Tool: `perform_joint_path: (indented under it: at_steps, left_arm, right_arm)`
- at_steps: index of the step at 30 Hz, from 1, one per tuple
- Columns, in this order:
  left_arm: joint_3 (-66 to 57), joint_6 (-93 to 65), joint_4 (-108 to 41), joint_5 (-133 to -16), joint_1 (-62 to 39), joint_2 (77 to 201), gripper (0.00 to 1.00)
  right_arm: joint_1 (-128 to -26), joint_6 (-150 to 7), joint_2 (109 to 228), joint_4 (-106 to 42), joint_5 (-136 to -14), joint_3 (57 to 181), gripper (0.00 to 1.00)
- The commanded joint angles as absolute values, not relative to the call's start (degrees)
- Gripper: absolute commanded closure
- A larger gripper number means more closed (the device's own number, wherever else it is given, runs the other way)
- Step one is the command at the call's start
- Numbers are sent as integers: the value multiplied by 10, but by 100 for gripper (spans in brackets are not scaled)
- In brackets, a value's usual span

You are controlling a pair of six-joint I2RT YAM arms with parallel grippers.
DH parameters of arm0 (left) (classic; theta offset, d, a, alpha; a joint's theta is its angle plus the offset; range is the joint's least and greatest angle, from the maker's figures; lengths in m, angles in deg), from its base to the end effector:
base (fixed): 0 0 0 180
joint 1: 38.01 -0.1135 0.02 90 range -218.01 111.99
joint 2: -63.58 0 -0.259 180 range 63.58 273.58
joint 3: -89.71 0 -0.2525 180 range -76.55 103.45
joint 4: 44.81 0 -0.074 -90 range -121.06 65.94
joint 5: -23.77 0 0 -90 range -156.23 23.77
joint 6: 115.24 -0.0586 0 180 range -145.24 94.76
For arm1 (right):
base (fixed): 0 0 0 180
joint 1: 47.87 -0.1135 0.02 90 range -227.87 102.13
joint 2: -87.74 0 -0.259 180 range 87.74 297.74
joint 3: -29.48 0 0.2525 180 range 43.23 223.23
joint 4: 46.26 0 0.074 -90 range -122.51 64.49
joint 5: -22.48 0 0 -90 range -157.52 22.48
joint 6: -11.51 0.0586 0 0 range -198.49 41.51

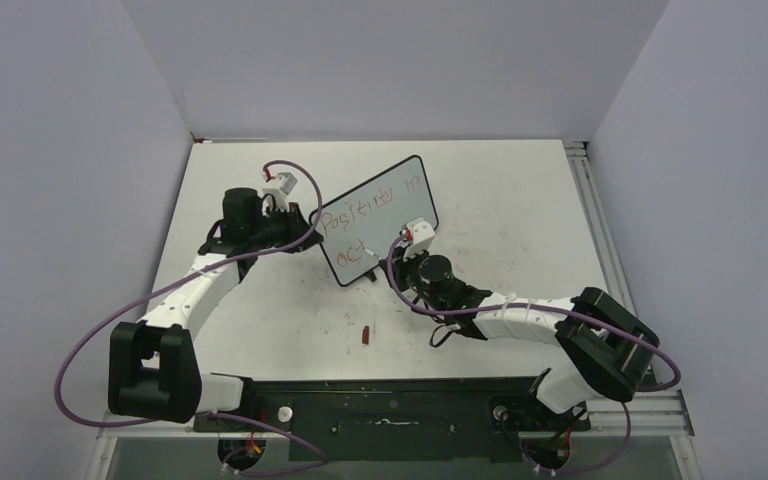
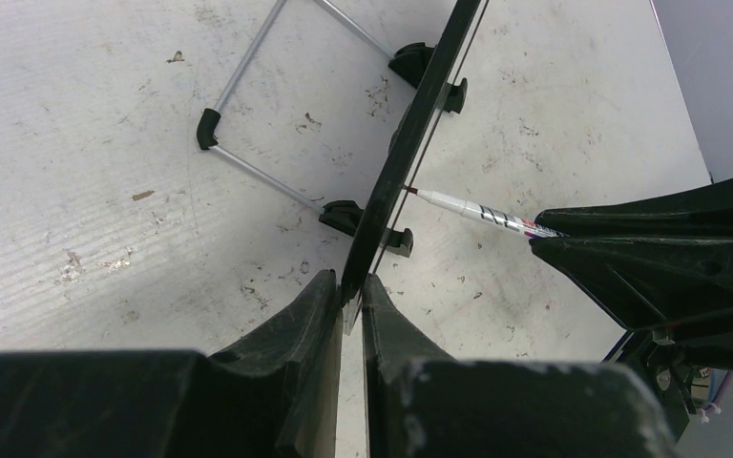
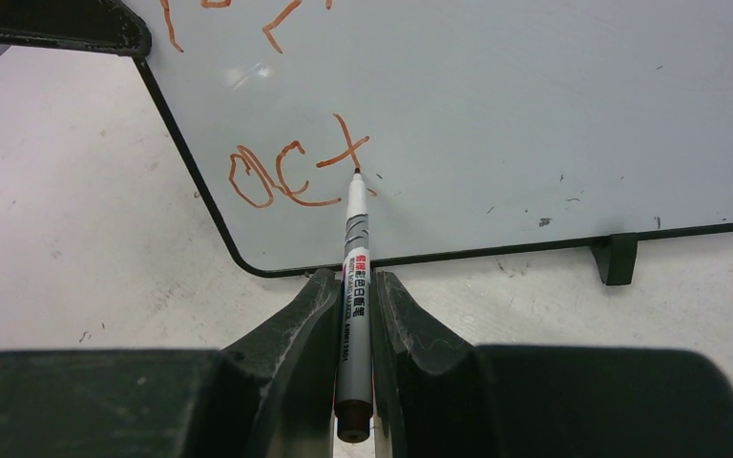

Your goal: Write a sentence on the whiteboard

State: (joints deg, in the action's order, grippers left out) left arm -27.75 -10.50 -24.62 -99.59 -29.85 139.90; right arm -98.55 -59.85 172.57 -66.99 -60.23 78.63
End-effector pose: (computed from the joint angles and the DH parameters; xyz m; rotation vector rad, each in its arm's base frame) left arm 0.2983 -0.0753 0.2363 0.2187 2.1648 -0.8579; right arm 0.2145 0.2501 0.1901 -0.4328 1.8427 0.7267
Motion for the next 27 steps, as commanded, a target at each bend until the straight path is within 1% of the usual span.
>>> perform_joint_path:
  at_steps: [1, 17, 27]
  left_arm:
    - [-254, -106, -242, -999, -299, 1385, 100]
    - [-254, -107, -242, -999, -300, 1385, 100]
    - [-254, -107, -242, -999, -299, 1385, 100]
  right_arm:
    - [-985, -598, 1733, -704, -592, 799, 95]
    - [-984, -589, 1726, -698, -581, 767, 95]
    - [-981, -596, 1731, -699, -573, 775, 95]
